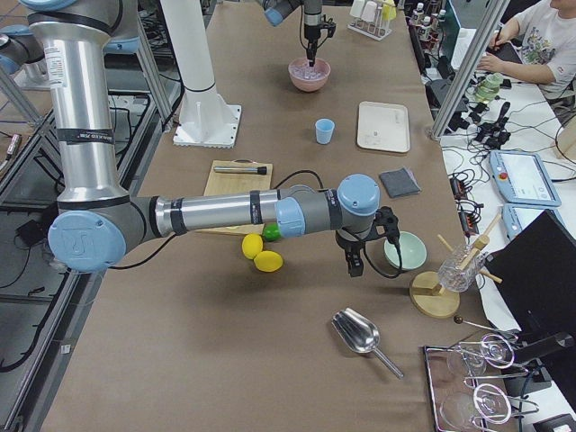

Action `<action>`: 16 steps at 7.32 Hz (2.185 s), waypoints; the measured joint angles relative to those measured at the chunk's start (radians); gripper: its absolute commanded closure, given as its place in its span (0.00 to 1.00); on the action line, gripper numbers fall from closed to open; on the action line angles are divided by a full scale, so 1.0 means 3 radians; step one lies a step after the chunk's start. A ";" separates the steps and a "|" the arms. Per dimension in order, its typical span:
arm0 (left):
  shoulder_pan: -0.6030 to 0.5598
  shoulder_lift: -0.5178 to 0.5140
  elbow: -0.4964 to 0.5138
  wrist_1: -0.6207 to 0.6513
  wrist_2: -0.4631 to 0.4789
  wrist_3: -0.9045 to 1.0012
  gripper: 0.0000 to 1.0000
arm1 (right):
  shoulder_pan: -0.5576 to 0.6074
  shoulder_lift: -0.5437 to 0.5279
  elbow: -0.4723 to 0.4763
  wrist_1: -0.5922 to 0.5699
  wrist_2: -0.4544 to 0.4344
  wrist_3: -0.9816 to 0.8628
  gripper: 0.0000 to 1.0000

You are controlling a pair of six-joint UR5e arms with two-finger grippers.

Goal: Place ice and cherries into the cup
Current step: 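Lower the left gripper into the pink bowl and grasp an ice cube, then carry the ice cube with the left gripper over the blue cup and release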

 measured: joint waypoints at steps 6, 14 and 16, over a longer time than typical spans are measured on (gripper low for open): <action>0.0757 -0.1792 0.1402 -0.0276 0.0745 -0.0789 1.00 | 0.0009 -0.0025 -0.0001 0.0002 -0.0038 -0.0003 0.00; 0.0781 -0.1914 0.1695 -0.0469 0.1036 -0.0715 1.00 | 0.0058 -0.0081 0.0045 0.0003 -0.0033 -0.0007 0.00; 0.0781 -0.1998 0.1833 -0.0526 0.1130 -0.0689 0.92 | 0.0057 -0.0076 0.0024 0.0005 -0.0036 -0.0030 0.00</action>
